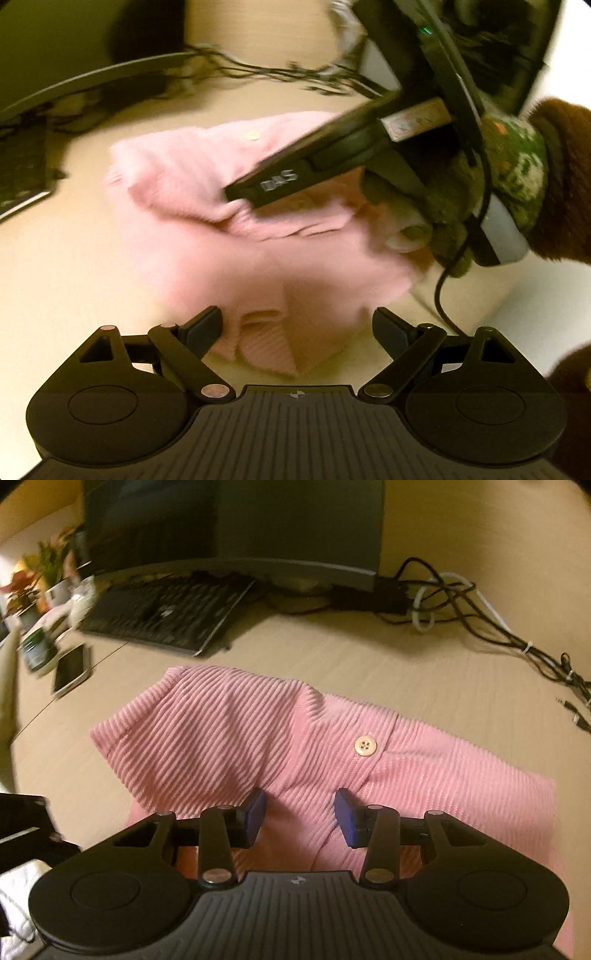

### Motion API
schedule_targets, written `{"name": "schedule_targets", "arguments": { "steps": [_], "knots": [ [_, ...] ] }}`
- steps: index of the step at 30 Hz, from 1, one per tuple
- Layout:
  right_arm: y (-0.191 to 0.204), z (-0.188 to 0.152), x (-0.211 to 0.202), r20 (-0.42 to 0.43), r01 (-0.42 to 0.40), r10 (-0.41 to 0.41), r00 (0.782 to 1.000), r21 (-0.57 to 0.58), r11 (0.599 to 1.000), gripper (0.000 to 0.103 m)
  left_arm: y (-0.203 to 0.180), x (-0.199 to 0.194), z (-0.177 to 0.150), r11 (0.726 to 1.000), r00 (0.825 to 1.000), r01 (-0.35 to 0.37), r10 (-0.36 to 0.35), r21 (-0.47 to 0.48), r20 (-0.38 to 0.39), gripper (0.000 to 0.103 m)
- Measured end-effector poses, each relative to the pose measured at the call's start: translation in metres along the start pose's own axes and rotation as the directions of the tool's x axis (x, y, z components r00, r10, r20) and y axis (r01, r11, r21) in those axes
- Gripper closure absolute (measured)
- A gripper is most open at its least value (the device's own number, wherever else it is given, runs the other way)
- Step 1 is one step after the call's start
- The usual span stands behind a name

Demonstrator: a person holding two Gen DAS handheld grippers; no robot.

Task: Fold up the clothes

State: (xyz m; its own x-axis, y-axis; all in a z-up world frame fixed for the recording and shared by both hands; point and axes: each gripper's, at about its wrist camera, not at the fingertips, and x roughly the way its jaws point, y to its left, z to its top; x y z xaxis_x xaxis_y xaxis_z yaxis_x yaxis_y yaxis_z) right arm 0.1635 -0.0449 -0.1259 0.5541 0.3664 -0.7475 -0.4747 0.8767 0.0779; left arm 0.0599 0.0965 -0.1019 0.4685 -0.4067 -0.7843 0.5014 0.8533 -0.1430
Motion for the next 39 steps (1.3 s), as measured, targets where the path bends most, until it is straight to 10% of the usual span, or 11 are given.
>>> {"name": "schedule_targets", "arguments": {
  "steps": [8, 17, 29, 33, 37, 39],
  "knots": [
    [-0.017, -0.008, -0.038, 0.057, 0.052, -0.052, 0.997, 0.013, 0.999, 0.057, 0.013, -0.013, 0.008, 0.999, 1.000, -0.007, 0.007, 0.038, 0.008, 0.010],
    [-0.071, -0.082, -0.123, 0.085, 0.230, -0.270, 0.959, 0.323, 0.918, 0.050, -0.023, -0.044, 0.035, 0.977, 0.991, 0.018, -0.046, 0.213, 0.126, 0.010],
    [-0.092, -0.143, -0.141, 0.067, 0.312, -0.420, 0.905, 0.565, 0.764, 0.050, -0.099, 0.062, 0.086, 0.773, 0.996, -0.086, 0.043, 0.629, 0.082, 0.009],
    [-0.097, -0.153, -0.139, 0.079, 0.272, -0.406, 0.911, 0.625, 0.732, 0.047, -0.104, 0.097, 0.093, 0.746, 0.993, -0.119, 0.096, 0.655, 0.072, 0.011],
    [-0.098, -0.151, -0.131, 0.101, 0.239, -0.388, 0.916, 0.641, 0.730, 0.047, -0.101, 0.117, 0.102, 0.757, 0.985, -0.172, 0.145, 0.630, 0.095, 0.048],
    [-0.099, -0.151, -0.126, 0.105, 0.242, -0.400, 0.910, 0.648, 0.722, 0.047, -0.090, 0.115, 0.118, 0.824, 0.987, -0.160, 0.132, 0.544, 0.090, 0.068]
  ]
}}
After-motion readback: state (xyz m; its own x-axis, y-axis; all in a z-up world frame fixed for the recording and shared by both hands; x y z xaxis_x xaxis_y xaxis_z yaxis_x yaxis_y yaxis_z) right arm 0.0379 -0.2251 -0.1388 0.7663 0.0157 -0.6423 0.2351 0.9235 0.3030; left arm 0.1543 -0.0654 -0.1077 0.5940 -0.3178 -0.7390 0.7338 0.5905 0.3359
